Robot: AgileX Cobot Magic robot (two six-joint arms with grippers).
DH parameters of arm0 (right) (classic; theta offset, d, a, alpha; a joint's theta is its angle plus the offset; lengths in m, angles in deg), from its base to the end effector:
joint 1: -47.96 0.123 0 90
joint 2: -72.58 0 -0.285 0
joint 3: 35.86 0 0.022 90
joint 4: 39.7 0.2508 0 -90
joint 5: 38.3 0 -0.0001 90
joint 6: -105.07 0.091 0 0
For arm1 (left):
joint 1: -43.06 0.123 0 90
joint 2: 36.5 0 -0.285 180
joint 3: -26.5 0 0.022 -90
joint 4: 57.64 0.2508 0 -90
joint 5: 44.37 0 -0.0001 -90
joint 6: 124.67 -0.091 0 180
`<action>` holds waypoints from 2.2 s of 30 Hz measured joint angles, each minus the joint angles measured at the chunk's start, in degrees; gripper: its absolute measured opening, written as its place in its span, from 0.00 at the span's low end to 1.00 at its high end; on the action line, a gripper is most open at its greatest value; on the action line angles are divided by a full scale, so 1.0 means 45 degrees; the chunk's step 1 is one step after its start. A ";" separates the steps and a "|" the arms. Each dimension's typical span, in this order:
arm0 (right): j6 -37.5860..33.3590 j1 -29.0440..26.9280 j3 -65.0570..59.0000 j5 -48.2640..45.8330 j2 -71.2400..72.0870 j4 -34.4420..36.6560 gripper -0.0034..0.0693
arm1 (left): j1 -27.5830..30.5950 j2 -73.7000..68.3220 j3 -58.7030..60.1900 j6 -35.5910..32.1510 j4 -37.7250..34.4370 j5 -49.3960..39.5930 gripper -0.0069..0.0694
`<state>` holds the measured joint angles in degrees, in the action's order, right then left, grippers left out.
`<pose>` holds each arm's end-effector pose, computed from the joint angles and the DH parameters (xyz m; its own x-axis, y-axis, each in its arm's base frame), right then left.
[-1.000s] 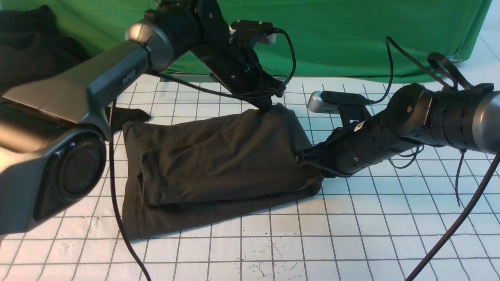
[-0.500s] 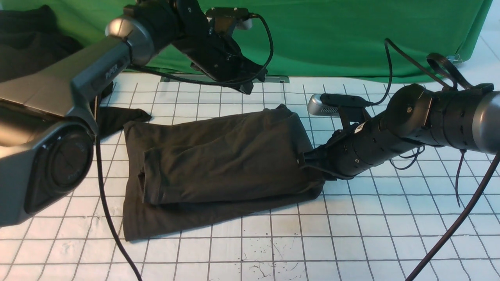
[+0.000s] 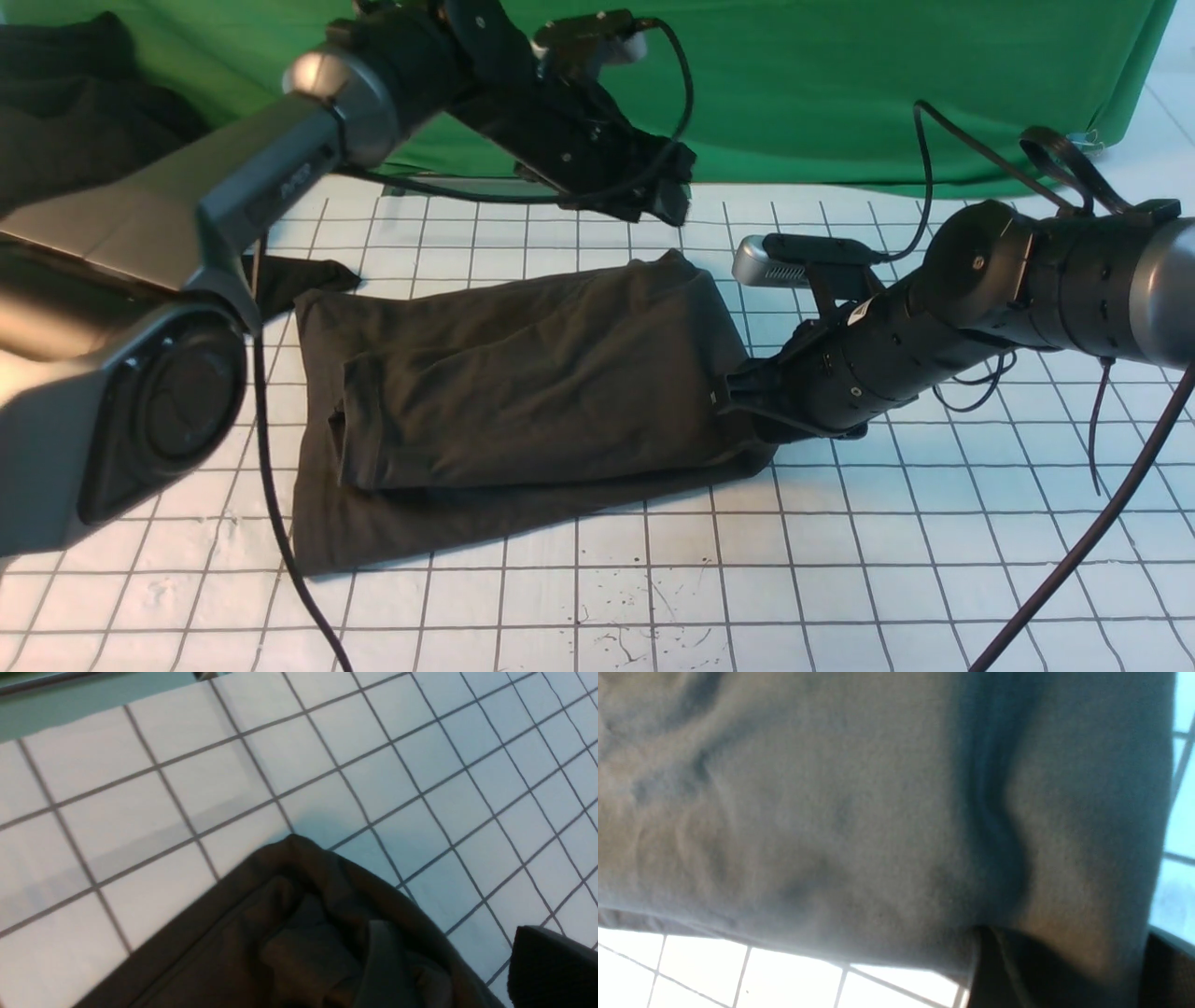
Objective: Fold a long-sleeved shirt over a white checkered tablecloth.
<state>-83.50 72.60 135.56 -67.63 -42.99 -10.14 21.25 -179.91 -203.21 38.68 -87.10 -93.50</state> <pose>0.3423 0.1813 0.1808 -0.9078 -0.0911 -0.4095 -0.2490 0.9026 0.3512 0.4851 -0.2306 0.2350 -0.7342 0.2304 -0.6386 0.5265 0.7871 -0.3213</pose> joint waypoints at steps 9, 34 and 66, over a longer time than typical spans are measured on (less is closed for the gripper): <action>0.0000 0.0000 0.0000 -0.0096 0.0000 0.0000 0.53 | -0.0462 -0.0497 0.0000 -0.0105 0.0529 0.0184 0.63; -0.0152 0.0000 0.0000 0.0049 0.0000 0.0028 0.09 | 0.0090 -0.0554 -0.0010 0.0105 0.0713 0.0250 0.10; -0.0421 0.0000 0.0000 -0.1698 0.1482 -0.1780 0.45 | 0.0242 0.2391 -0.0024 0.2310 0.5515 -0.3172 0.41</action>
<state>-85.39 72.60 135.56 -75.27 -36.32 -18.15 22.34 -169.15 -203.32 49.08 -62.28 -107.77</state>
